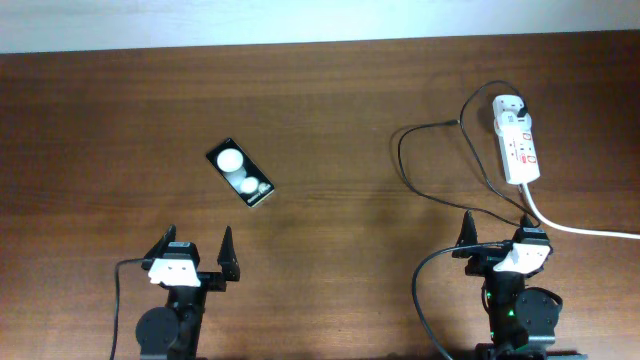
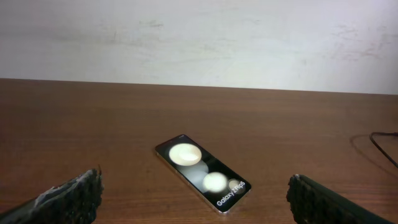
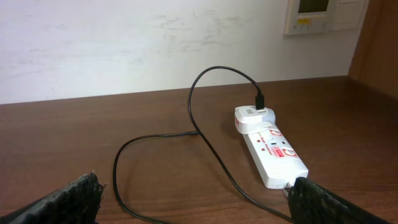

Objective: Plug charger to phone and switch on socket

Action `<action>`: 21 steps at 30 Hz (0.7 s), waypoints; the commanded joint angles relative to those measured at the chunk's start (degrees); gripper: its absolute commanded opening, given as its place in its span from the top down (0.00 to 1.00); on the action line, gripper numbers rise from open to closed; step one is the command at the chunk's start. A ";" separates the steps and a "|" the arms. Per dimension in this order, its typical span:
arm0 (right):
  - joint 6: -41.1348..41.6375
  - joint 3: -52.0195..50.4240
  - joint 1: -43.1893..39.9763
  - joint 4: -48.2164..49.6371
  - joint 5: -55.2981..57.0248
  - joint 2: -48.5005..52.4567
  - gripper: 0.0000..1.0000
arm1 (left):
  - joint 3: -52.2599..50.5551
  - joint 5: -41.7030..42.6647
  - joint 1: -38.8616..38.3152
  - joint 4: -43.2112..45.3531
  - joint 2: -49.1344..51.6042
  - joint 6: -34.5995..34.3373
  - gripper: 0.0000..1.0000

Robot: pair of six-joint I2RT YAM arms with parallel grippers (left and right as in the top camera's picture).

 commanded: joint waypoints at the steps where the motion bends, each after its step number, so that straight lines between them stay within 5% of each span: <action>1: -0.39 -0.57 -0.48 -0.04 -0.13 -0.55 0.01 | -0.46 -0.61 0.31 0.04 -0.33 1.09 0.01; 21: -0.39 -0.57 -0.48 -0.07 -0.13 -0.55 0.01 | -0.46 -2.51 0.31 -0.13 -0.33 1.79 0.01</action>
